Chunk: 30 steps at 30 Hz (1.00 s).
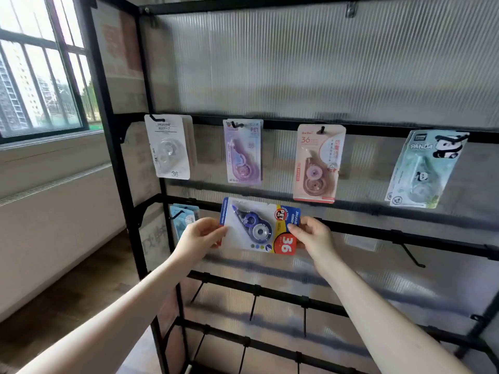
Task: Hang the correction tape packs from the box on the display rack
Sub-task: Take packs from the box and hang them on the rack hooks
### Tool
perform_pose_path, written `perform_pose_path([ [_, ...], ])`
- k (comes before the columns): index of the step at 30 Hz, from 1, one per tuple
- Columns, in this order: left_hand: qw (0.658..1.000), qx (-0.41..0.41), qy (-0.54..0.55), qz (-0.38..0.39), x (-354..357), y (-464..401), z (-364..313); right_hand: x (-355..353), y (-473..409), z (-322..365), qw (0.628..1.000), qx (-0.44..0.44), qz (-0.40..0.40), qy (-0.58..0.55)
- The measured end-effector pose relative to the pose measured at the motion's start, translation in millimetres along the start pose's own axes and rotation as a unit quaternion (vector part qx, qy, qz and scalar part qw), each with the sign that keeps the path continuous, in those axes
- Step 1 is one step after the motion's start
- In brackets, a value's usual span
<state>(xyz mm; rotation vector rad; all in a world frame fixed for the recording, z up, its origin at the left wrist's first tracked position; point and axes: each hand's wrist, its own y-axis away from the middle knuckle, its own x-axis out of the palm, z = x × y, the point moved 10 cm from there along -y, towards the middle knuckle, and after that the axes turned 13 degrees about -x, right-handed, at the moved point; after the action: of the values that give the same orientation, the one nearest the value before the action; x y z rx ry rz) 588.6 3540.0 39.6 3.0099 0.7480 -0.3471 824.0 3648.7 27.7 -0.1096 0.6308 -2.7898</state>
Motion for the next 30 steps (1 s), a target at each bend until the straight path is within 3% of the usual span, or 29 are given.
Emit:
perform_pose_path([
  [4, 0.998, -0.018, -0.053, -0.041, -23, -2, 30, 12, -13, 9, 0.996, -0.035, -0.01, 0.076],
  [15, 0.982, -0.042, -0.166, -0.08, -56, 4, 66, 92, -28, 4, 0.954, -0.111, 0.124, 0.251],
  [30, 0.983, -0.07, -0.155, -0.067, -77, -2, 97, 138, -35, -31, 0.912, -0.123, 0.177, 0.348],
])
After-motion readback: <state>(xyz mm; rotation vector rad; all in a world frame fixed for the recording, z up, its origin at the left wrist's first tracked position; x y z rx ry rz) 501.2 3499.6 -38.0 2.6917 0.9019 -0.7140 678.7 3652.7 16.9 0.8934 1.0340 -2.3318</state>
